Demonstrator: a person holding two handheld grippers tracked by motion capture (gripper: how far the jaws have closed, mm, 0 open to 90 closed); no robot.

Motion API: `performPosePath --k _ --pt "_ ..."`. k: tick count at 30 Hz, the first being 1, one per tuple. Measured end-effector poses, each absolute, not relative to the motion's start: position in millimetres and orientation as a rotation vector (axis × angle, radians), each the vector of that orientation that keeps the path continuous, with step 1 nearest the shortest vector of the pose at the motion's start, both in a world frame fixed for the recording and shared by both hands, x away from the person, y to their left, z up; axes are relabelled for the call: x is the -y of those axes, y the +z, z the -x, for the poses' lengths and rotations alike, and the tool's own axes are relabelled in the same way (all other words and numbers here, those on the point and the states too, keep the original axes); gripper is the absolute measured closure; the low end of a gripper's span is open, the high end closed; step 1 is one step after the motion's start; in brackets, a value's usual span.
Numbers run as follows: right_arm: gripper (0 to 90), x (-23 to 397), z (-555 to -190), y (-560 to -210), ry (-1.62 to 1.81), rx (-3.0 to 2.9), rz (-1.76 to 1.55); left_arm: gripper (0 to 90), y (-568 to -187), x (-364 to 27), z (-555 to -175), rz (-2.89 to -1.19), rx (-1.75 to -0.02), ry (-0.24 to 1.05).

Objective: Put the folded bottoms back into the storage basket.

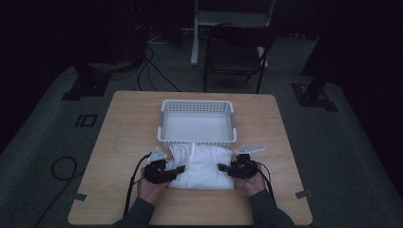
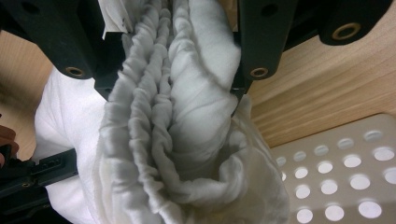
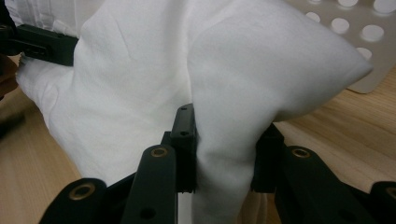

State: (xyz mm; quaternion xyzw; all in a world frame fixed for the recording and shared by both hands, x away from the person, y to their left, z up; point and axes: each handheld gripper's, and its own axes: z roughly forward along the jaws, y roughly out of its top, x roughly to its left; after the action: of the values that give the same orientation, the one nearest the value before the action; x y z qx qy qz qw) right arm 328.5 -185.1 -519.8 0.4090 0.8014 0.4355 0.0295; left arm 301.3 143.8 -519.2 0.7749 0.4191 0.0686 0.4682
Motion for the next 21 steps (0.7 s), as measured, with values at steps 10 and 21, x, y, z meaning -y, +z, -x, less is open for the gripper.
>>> performPosePath --k 10,21 --pt "69.0 186.8 -324.0 -511.8 1.367 -2.464 -1.253 56.6 -510.1 -144.4 -296.4 -1.888 -1.018 0.175" --pt "69.0 187.8 -319.0 -500.8 1.382 -2.447 -1.227 56.6 -499.0 -144.6 -290.6 -1.874 -1.004 0.187"
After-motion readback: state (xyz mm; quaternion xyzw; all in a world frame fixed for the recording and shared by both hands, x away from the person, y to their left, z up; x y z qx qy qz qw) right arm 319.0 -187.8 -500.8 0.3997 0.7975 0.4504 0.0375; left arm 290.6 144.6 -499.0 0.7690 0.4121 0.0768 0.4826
